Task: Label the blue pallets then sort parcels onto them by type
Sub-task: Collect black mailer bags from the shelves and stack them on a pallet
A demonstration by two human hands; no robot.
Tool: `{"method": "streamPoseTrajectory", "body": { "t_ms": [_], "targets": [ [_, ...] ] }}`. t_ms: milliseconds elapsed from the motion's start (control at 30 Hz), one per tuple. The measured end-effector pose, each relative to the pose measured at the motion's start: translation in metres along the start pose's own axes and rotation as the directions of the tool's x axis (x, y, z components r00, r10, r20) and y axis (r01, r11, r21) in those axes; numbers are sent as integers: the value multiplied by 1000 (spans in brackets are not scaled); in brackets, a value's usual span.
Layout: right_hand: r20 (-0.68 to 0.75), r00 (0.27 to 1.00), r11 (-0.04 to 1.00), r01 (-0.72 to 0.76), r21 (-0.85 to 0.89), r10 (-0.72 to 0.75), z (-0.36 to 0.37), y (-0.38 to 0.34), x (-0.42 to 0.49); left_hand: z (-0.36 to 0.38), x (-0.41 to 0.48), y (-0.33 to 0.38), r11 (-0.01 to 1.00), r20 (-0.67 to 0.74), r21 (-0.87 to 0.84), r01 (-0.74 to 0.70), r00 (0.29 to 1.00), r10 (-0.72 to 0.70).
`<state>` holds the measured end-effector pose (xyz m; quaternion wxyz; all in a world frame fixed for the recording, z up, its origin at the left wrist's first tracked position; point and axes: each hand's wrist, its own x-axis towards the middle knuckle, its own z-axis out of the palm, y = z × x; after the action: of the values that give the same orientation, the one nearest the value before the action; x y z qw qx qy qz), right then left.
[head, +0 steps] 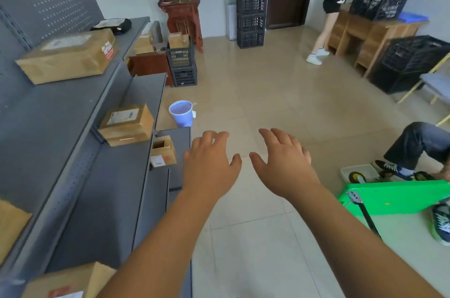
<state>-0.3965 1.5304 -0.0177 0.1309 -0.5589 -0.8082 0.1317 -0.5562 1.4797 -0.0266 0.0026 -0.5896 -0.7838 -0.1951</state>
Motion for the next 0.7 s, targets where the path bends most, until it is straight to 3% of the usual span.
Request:
{"method": "streamPoseTrajectory", "body": {
  "t_ms": [367, 700],
  "targets": [
    [14, 999, 997, 30, 66, -31, 22, 9, 240, 56, 220, -24, 999, 11, 43, 28, 1000, -29],
    [22, 974, 971, 222, 94, -225, 35, -32, 448, 73, 392, -81, 980, -55, 56, 192, 980, -189]
  ]
}}
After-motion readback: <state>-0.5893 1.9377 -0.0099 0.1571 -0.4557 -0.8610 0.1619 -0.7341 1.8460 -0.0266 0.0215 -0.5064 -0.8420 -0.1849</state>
